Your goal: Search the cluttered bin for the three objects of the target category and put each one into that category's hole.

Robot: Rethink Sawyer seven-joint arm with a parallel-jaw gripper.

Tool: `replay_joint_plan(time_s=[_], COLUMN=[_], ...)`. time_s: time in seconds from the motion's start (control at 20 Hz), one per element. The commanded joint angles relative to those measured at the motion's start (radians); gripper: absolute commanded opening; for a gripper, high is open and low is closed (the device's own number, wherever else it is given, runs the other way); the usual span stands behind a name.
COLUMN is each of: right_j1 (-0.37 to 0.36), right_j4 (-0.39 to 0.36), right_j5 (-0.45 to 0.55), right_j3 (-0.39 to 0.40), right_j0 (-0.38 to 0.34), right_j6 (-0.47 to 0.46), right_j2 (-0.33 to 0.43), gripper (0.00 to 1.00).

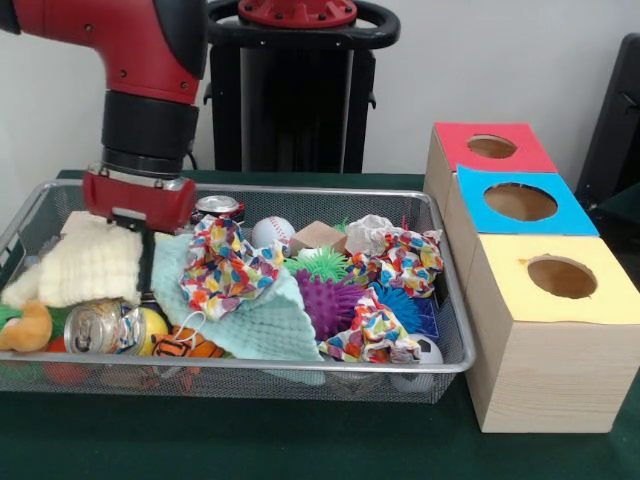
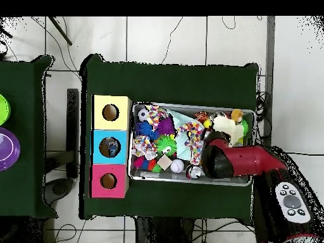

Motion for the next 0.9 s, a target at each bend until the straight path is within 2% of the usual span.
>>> replay_joint_plan(time_s=[0.05,0.45,0.9], right_j1=[-0.020,-0.007,0.022], right_j4=[0.049,0.141,0.250], right_j5=[-0.030,-0.107,-0.173], right_j3=[0.072,0.106,0.131], right_j0=[0.119,0.282,0.366], right_j6=[0.138,0.244,0.231], right_j2=[-0.024,-0.179,-0.263], gripper=[0.00,0.00,0.00])
